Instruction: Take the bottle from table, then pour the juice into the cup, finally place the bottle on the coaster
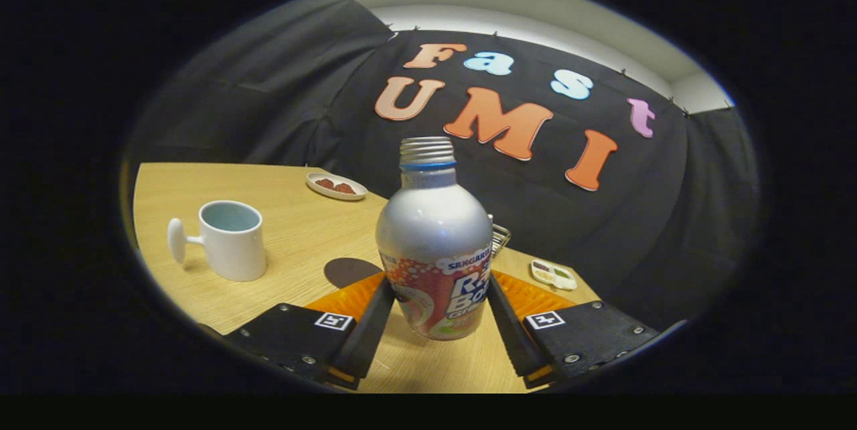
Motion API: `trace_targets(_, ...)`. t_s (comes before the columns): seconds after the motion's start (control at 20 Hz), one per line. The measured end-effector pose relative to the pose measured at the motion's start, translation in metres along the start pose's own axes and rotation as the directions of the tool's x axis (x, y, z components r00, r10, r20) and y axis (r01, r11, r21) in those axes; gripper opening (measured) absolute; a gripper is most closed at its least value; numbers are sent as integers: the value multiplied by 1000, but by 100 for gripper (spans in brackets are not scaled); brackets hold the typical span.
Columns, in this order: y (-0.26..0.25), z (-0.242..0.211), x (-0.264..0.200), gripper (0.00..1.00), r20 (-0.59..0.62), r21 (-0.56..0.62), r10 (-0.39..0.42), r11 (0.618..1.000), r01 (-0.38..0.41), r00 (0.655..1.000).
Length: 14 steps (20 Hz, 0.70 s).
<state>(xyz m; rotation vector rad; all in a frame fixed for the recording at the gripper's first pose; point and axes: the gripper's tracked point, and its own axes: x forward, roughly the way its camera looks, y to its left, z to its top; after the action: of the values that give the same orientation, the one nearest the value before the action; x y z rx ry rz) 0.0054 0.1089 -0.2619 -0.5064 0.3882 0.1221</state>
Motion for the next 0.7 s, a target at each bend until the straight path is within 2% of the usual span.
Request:
trace_targets(0.35, 15, 18, 11, 77, 15, -166, -8, 986, 10, 1000)
trace_targets(0.7, 33, 40, 15, 77, 75, -363, -20, 931, 46, 997)
